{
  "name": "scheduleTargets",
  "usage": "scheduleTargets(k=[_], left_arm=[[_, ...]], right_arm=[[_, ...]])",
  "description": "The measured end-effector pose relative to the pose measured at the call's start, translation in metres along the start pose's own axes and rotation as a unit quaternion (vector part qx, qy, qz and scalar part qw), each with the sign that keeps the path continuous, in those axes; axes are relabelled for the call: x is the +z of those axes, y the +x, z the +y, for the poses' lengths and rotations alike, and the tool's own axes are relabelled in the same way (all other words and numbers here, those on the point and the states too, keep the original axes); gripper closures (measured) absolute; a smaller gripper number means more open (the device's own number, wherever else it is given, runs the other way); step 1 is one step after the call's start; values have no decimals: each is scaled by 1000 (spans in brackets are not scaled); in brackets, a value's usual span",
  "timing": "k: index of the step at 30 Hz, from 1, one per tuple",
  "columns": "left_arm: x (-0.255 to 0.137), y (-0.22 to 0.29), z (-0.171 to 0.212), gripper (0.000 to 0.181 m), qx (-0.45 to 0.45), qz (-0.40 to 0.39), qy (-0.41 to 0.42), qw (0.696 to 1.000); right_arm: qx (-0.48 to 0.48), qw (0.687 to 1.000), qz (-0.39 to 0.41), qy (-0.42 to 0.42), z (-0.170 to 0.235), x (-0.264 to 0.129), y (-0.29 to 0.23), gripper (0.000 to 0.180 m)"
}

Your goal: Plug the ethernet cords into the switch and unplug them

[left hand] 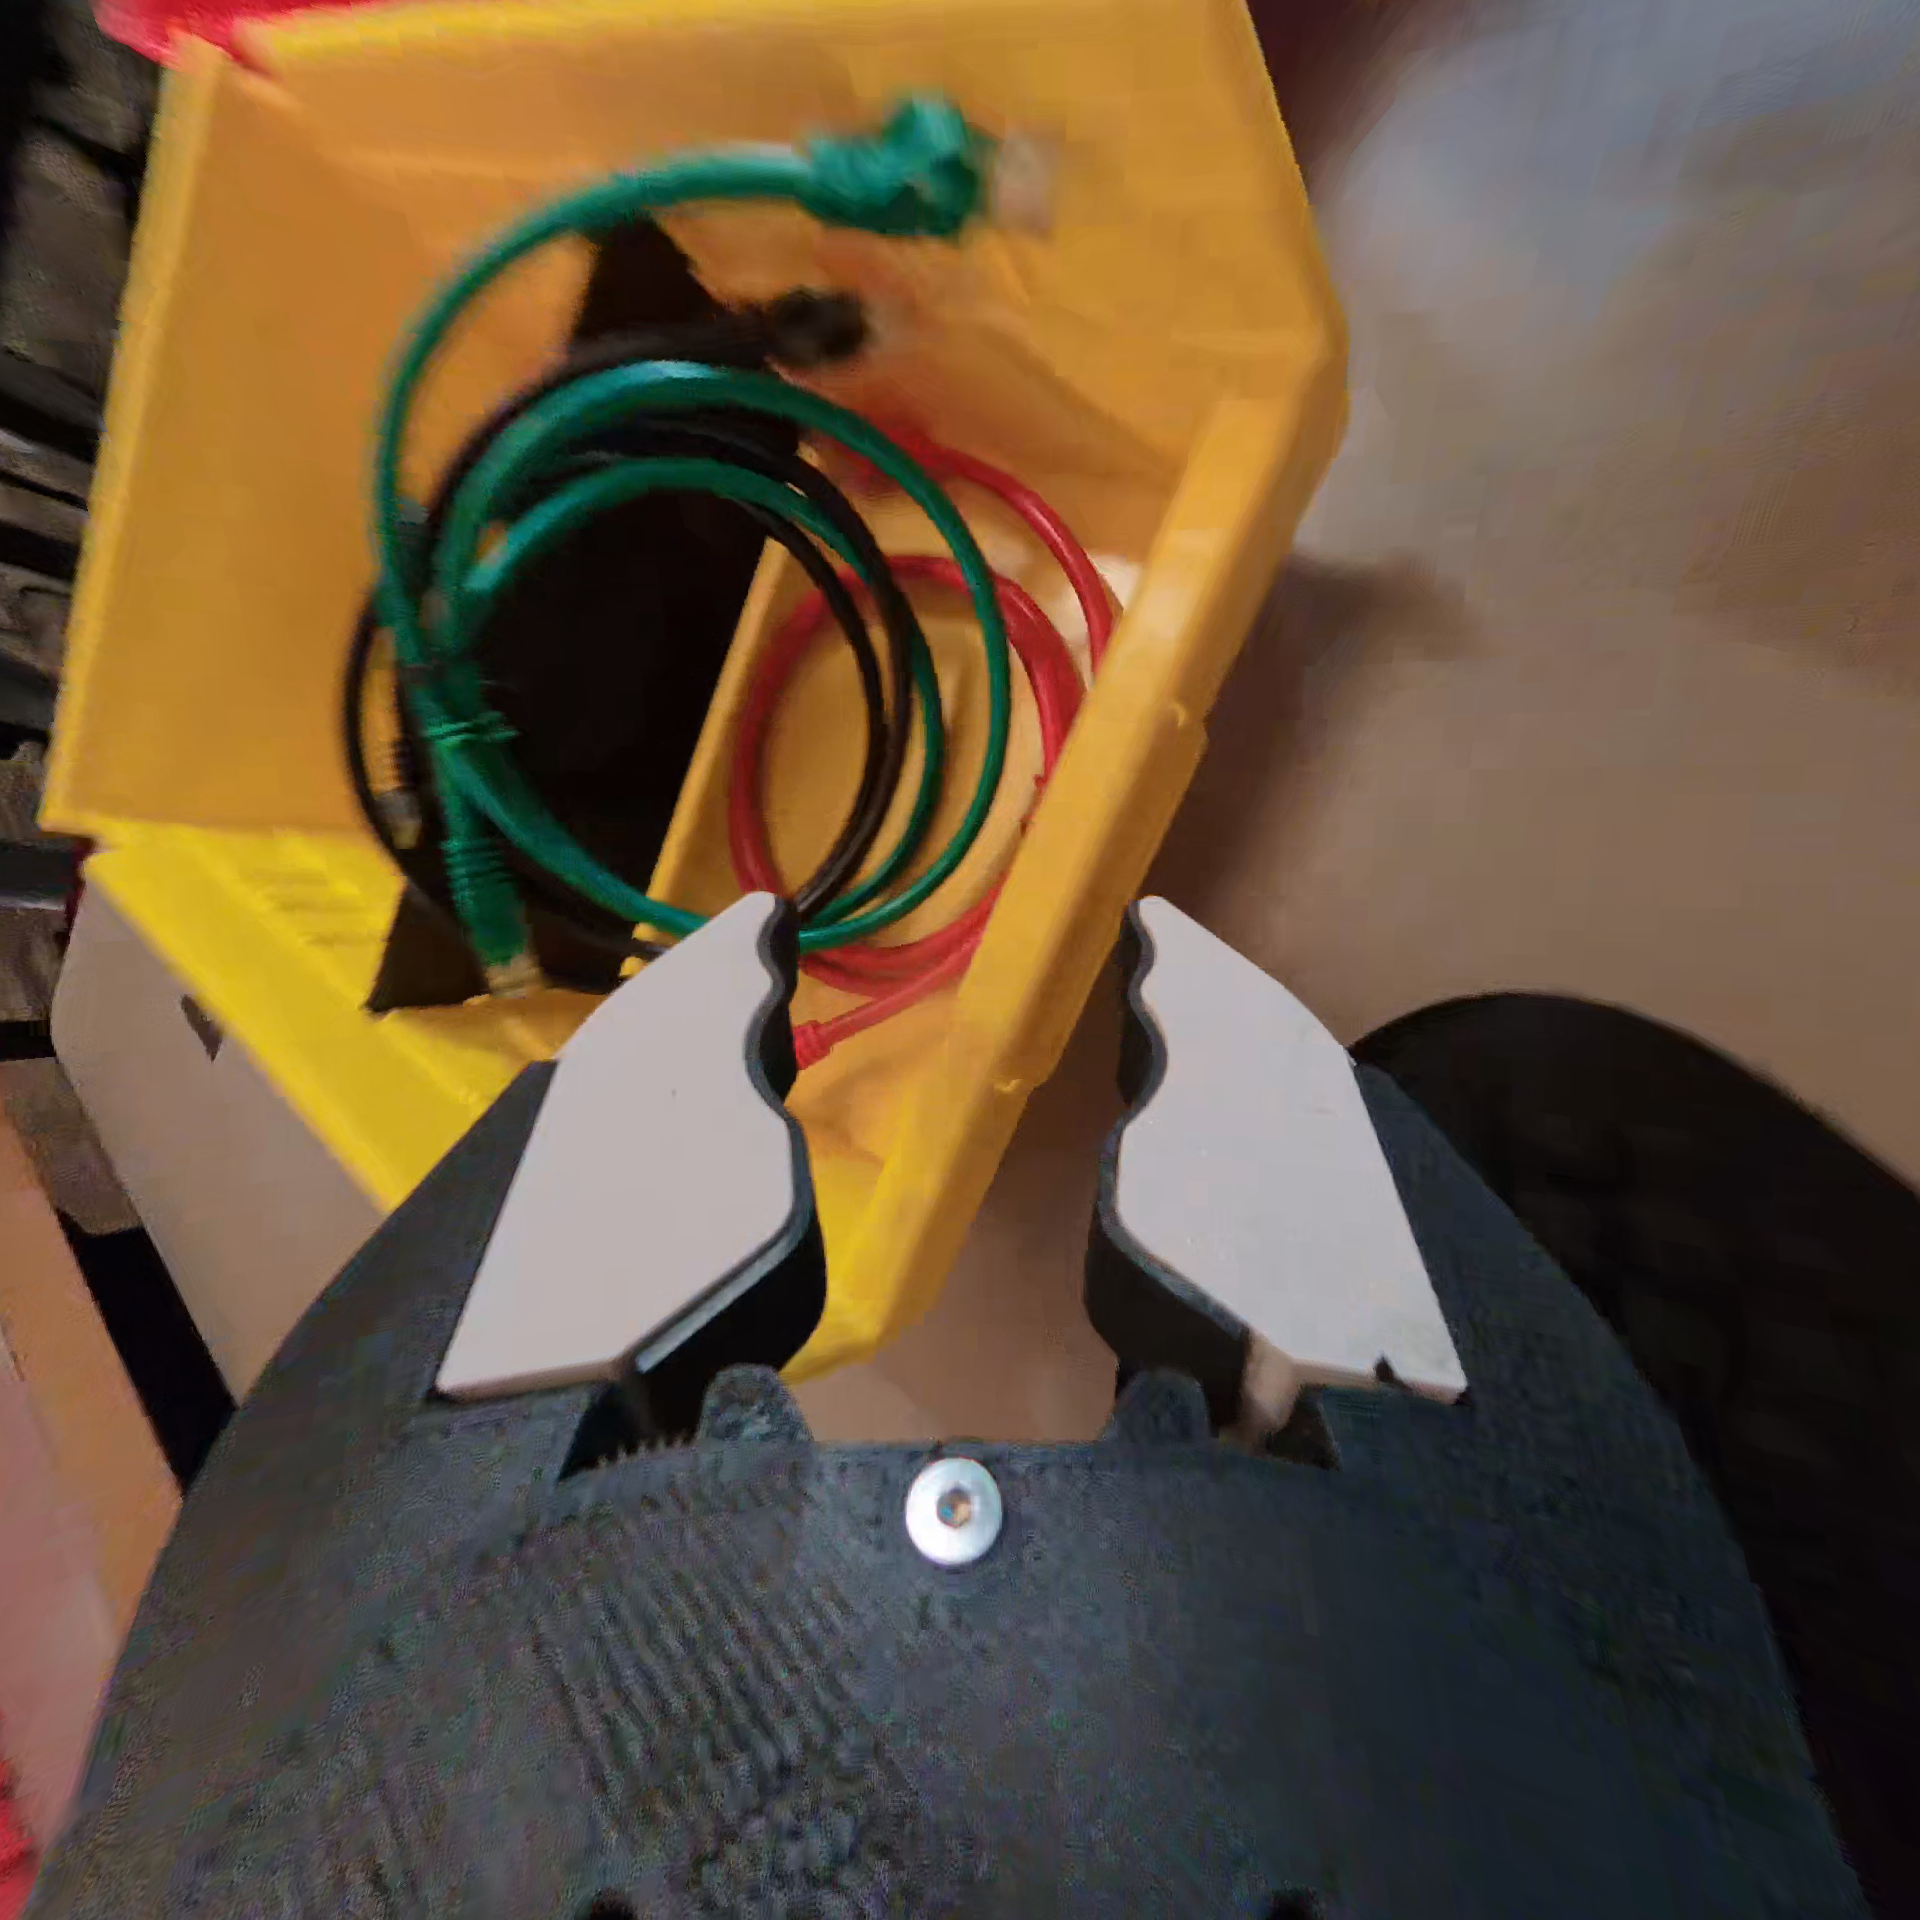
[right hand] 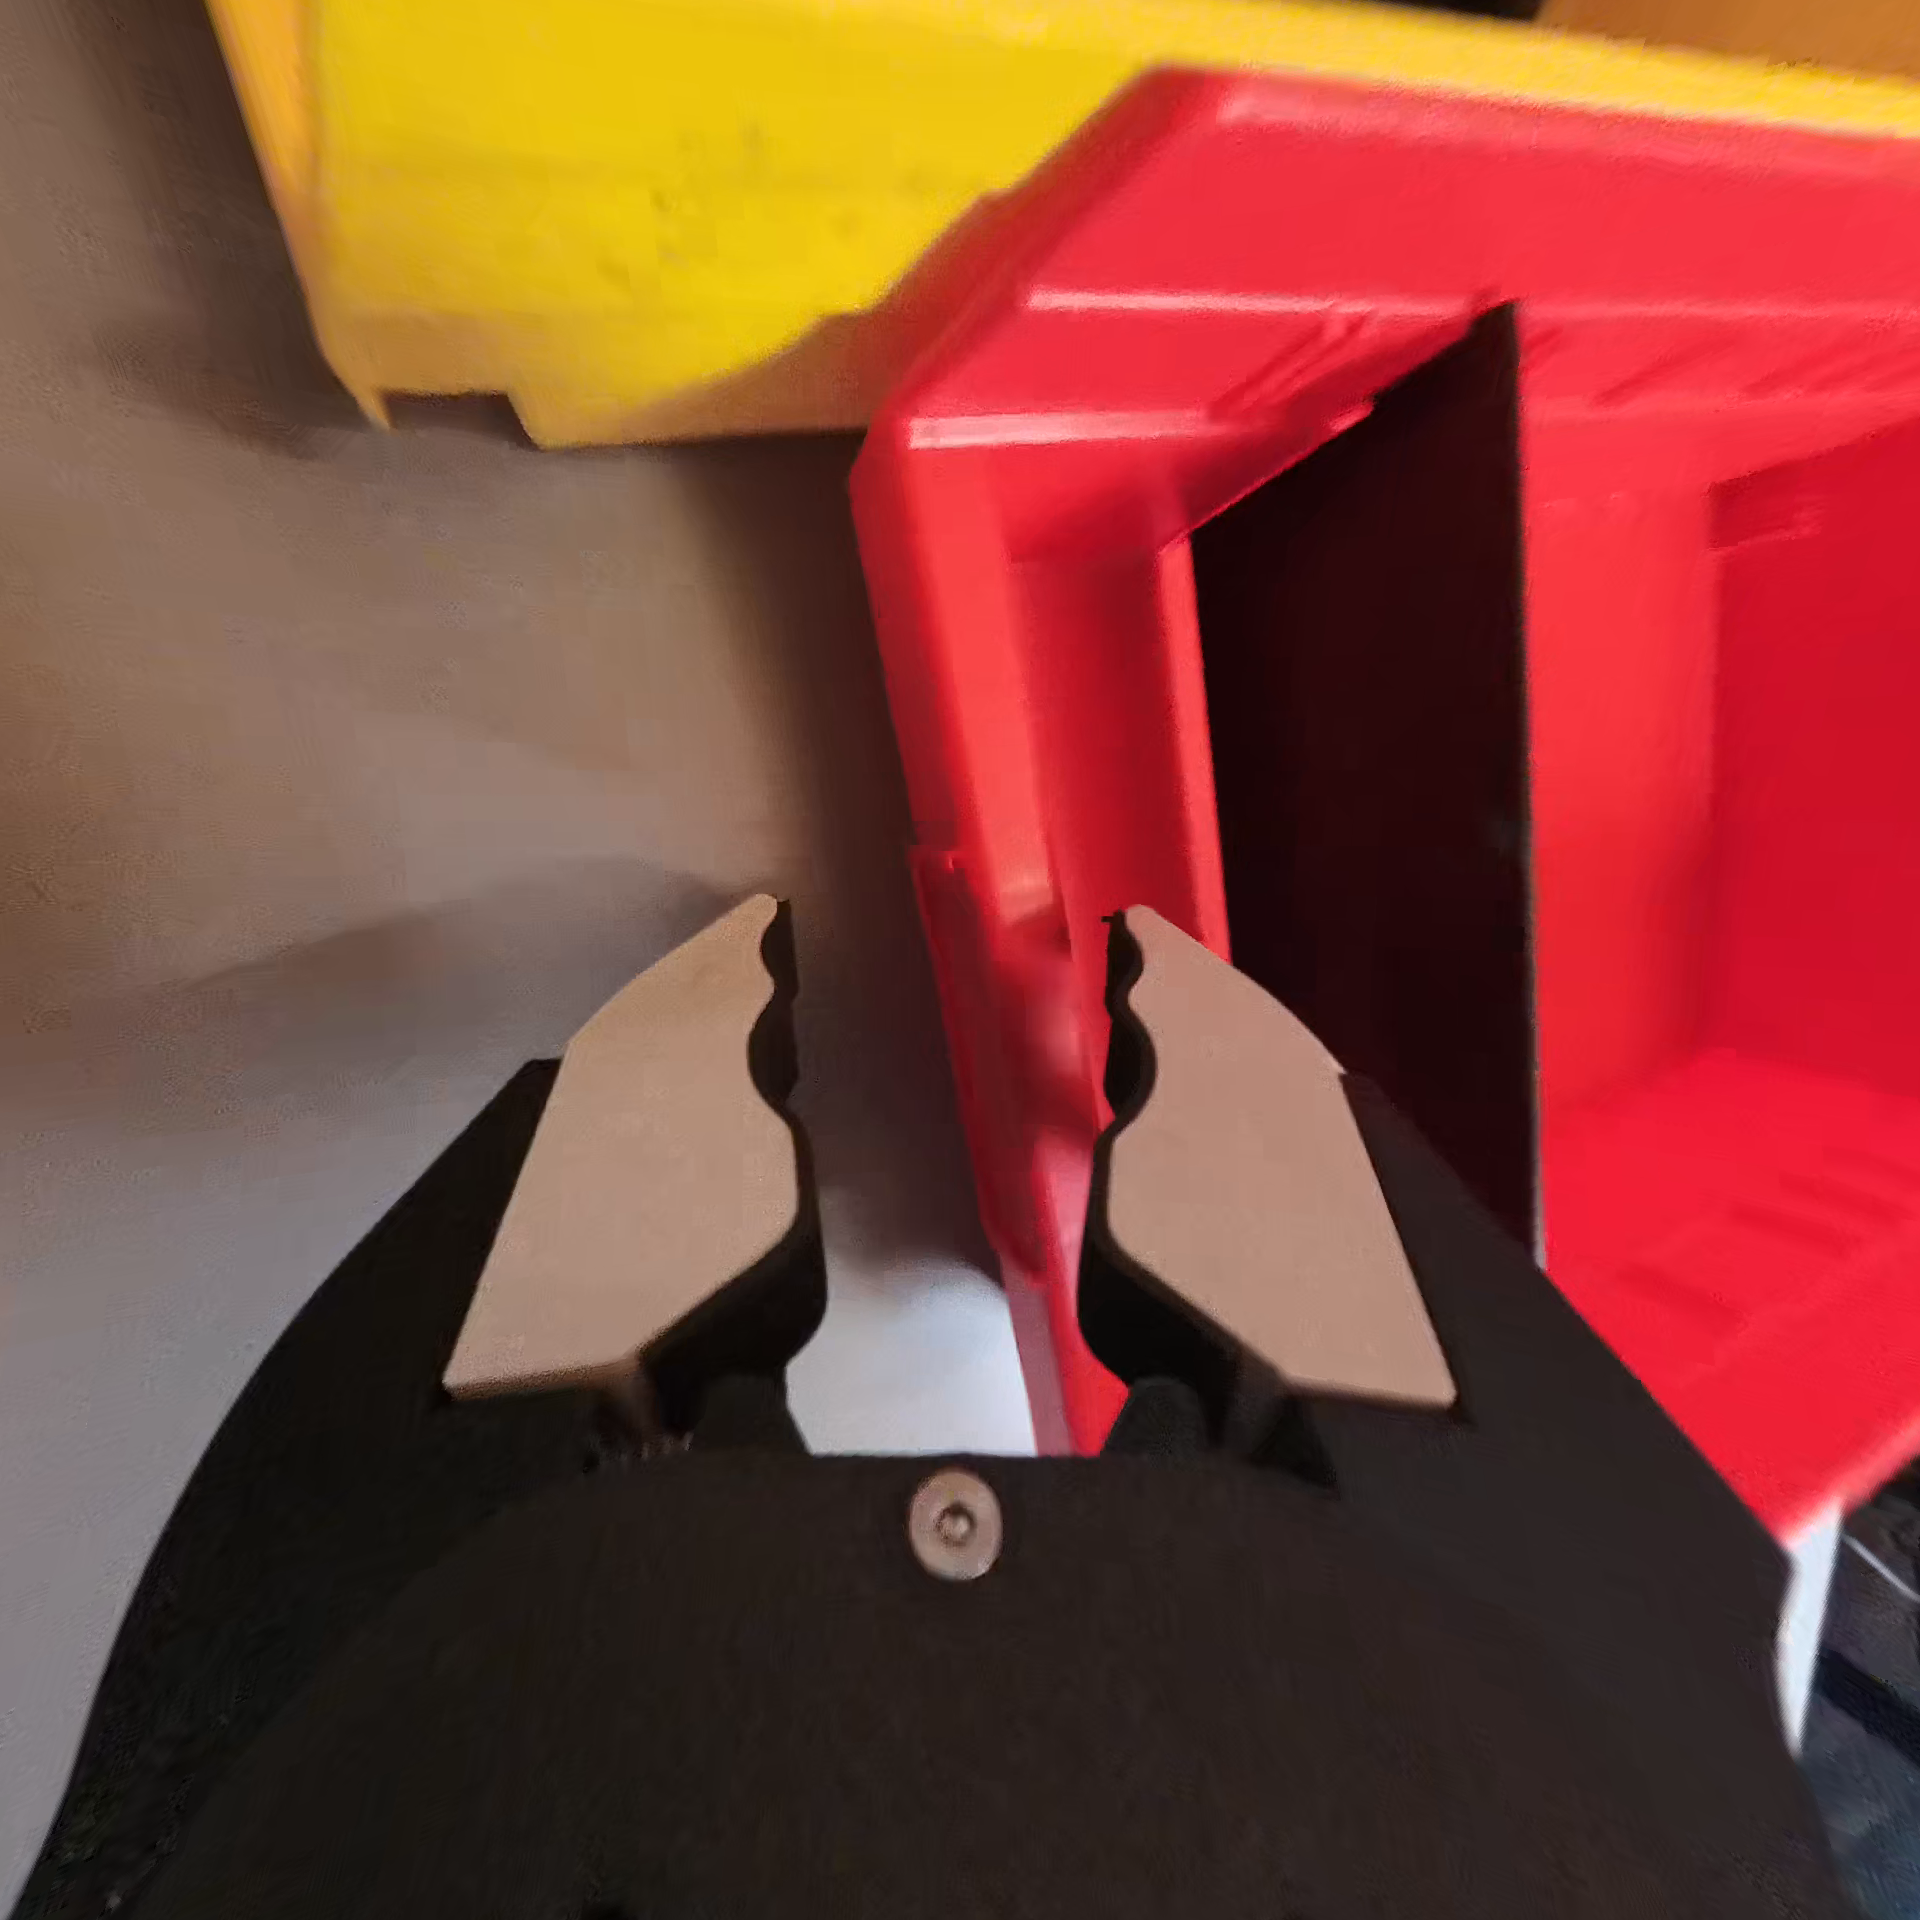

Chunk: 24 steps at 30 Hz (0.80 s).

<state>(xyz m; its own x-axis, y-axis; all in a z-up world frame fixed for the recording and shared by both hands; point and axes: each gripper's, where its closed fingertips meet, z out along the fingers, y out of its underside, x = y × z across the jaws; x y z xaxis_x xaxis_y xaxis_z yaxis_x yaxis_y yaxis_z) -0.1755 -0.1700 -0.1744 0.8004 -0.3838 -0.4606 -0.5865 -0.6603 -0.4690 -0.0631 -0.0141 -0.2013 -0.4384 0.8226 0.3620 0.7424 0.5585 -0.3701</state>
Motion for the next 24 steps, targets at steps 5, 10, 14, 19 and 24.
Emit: scheduleTargets(k=[5, 10, 14, 19, 24], left_arm=[[35, 15, 15, 135, 70, 59, -68, 993], [42, 17, 7, 147, 81, 48, -40, 995], [48, 18, -3, 150, 72, 41, -27, 996], [57, 8, -8, 149, 61, 31, -29, 997], [69, -9, -12, 148, 38, 21, -28, 999]], right_arm=[[-10, 1000, 11, 0, 12, 16, 8, 147], [31, 999, 28, 11, 41, -14, -7, 147], [51, 995, 76, -26, 88, -36, -17, 147], [82, 990, 102, -45, 138, -57, -16, 146], [108, 985, 118, -70, 170, -62, 5, 147]])
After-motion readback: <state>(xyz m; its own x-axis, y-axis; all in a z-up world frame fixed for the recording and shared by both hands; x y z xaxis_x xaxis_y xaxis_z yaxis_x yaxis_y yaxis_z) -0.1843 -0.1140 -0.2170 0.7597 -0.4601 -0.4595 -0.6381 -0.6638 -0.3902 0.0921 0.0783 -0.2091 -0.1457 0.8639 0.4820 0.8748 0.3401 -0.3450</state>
